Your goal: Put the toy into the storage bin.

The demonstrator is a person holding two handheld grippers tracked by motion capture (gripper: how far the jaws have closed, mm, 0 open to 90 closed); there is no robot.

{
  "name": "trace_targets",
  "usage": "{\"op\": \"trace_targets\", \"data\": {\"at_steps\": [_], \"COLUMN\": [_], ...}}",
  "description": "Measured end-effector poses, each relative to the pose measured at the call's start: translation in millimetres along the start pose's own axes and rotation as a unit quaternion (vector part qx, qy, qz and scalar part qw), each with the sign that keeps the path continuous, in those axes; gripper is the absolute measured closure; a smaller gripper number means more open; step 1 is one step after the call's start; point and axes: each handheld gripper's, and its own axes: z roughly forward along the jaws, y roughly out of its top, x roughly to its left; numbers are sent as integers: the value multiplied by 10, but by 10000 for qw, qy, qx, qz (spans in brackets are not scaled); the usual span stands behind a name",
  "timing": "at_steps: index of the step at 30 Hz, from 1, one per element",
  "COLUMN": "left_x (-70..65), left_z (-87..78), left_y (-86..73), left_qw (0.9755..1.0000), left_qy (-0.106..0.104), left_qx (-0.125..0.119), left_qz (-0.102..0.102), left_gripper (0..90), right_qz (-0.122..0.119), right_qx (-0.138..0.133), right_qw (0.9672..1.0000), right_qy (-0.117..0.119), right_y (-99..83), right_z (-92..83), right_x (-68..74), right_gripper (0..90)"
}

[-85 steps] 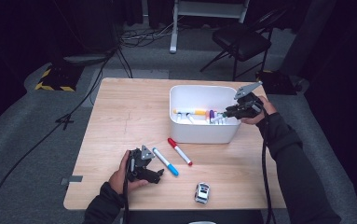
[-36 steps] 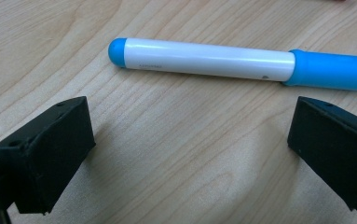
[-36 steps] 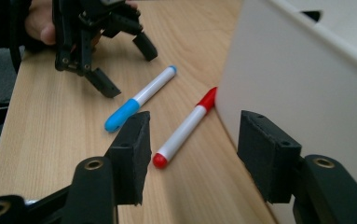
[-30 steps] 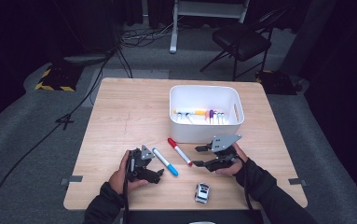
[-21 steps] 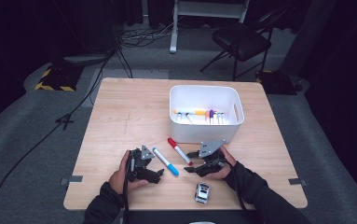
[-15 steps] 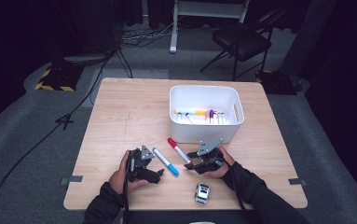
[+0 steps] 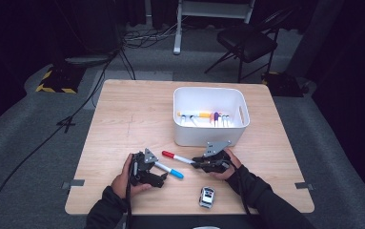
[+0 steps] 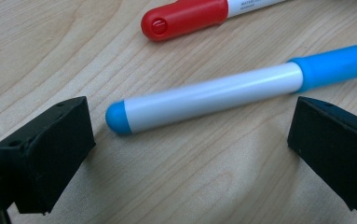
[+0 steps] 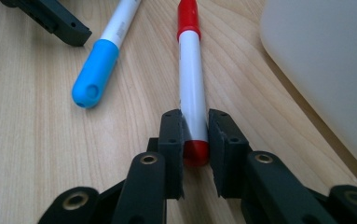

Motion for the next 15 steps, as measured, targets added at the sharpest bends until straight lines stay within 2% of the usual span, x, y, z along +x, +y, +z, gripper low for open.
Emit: {"op": "trace_targets", "data": {"at_steps": [3, 6, 9, 15], "left_x": [0, 0, 1, 0], "left_z": [0, -1, -1, 0], "left_y": [0, 0, 0, 0], "left_qw": [10000, 10000, 10000, 10000], "left_qy": [3, 7, 7, 0], "left_qx": [-2, -2, -1, -1], "left_qz": [-3, 2, 3, -4], "left_gripper": [5, 5, 5, 5], "right_qz": [-4, -12, -74, -206], "right_qx": [-9, -109, -206, -422], "right_qw": [10000, 9999, 9997, 9989], "right_qy": [48, 2, -69, -57], "right_y": [-17, -13, 5, 51], "right_z": [-28, -94, -190, -435], "right_x": [-6, -17, -11, 6], "right_gripper": [767, 767, 768, 767]}}
